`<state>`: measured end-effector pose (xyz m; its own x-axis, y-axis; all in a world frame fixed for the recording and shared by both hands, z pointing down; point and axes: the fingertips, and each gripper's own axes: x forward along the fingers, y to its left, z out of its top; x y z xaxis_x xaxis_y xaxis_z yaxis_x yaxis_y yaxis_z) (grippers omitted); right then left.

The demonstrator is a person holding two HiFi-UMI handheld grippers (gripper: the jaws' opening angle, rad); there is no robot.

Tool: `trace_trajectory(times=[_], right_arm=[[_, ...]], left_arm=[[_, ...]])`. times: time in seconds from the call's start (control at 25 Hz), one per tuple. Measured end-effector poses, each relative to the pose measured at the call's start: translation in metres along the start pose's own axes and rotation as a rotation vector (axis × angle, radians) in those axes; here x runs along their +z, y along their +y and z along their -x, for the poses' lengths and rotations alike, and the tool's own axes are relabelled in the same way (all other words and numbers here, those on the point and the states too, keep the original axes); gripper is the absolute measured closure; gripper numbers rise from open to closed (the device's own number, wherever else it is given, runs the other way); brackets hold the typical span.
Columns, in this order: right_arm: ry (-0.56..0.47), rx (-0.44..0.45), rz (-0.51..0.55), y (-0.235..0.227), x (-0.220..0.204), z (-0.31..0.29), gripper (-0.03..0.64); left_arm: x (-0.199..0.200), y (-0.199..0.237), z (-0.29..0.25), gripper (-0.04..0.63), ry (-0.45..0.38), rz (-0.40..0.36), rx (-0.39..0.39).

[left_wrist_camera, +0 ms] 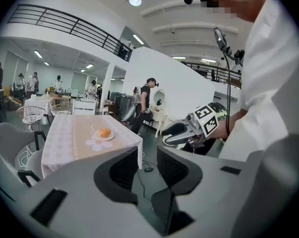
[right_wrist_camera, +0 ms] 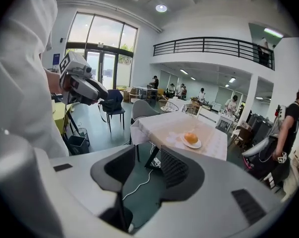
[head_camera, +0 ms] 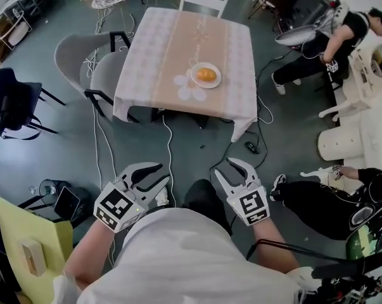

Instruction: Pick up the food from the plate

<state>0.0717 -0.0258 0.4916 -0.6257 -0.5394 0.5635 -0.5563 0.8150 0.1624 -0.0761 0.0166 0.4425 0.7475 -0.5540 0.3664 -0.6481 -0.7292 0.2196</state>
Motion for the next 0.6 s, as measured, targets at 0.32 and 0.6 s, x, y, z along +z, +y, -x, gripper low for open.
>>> trace_trajectory(times=[0.32, 0.6], right_arm=[[0.007, 0.071, 0.122, -0.09, 0.023, -0.097, 0.43], [0.033, 0.17, 0.206, -0.184, 0.025, -0.19, 0.387]], left_arm=[[0.026, 0.067, -0.021, 0.462, -0.034, 0.03, 0.119], [0.08, 0.113, -0.063, 0.462, -0.072, 0.059, 0.246]])
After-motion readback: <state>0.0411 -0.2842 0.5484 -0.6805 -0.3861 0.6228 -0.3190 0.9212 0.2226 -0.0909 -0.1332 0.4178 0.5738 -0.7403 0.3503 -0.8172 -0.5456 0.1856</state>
